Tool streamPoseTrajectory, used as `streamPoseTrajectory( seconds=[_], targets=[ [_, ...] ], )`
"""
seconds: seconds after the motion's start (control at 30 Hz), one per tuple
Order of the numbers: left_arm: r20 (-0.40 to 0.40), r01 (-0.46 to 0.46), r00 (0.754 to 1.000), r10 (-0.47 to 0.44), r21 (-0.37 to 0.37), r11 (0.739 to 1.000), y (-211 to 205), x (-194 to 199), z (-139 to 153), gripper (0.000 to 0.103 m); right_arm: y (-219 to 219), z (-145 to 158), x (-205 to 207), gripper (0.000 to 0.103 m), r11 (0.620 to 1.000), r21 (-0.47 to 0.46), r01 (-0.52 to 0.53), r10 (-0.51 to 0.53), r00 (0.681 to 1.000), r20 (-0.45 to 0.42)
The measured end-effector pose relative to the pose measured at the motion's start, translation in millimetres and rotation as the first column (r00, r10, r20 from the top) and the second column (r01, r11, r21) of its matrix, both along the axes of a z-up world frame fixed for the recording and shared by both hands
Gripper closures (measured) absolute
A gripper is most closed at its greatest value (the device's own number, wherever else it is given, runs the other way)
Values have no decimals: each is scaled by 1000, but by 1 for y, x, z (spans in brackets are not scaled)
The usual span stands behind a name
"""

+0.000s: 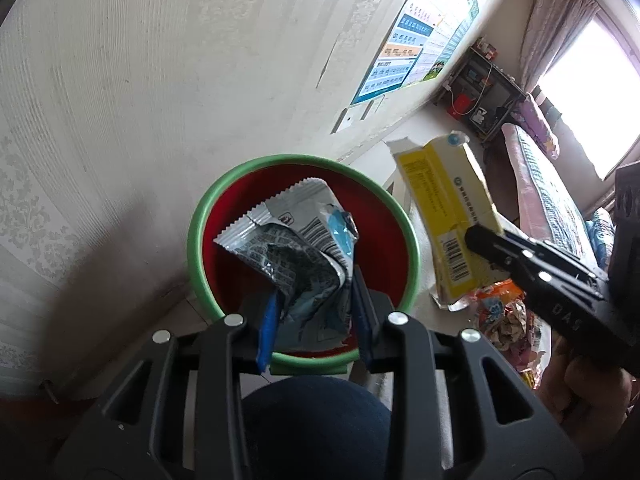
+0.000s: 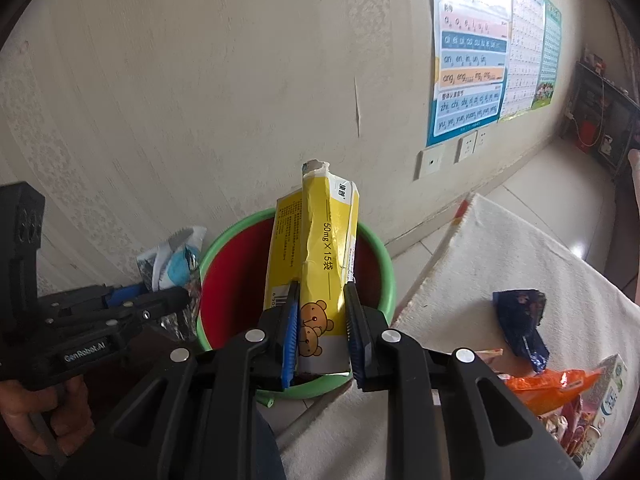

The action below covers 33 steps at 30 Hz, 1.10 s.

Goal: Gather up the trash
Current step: 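Open both grippers to drop the wrapper and carton into the bucket, then grasp the dark blue wrapper with the left gripper while the right gripper grasps the white milk carton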

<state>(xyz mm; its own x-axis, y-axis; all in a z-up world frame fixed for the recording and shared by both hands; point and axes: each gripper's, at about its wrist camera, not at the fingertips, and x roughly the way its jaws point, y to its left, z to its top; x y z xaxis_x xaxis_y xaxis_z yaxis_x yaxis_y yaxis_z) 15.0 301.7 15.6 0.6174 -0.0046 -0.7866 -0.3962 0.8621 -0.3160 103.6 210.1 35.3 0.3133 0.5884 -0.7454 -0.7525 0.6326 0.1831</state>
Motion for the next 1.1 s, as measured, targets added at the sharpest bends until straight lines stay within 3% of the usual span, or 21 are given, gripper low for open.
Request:
streamPoseTrajectory(
  seconds=[0.4,0.5,0.57,0.6,0.7,0.83,0.9,1.1],
  targets=[
    [-14,8,1000,-8,-18,1000,7,12,-10,72,23,-31,8,82,998,-53,-22,21,999,-35],
    [-21,4,1000,-5,-23,1000,10,14,-12,61,27,-31,8,79,998,-52,-25,23,999,-35],
    [-25,-4,1000,4,-23,1000,12,13,-12,46,29,-32,8,79,998,-54,-31,29,999,-33],
    [-25,-15,1000,15,-17,1000,13,13,-11,30,30,-32,8,67,998,-56,-35,33,999,-34],
    [-23,-42,999,42,-19,999,17,8,-12,21,30,-32,5,38,998,-54,-42,41,999,-22],
    [-13,-94,996,94,-23,995,22,-1,-13,6,22,-33,1,25,997,-71,-29,30,999,12],
    [-9,-119,993,119,-20,993,23,-8,-13,6,14,-34,0,15,997,-82,-10,12,1000,24],
    [-41,-154,987,155,15,988,15,-15,-16,6,-21,-34,1,8,993,-99,62,-58,998,37]
  ],
)
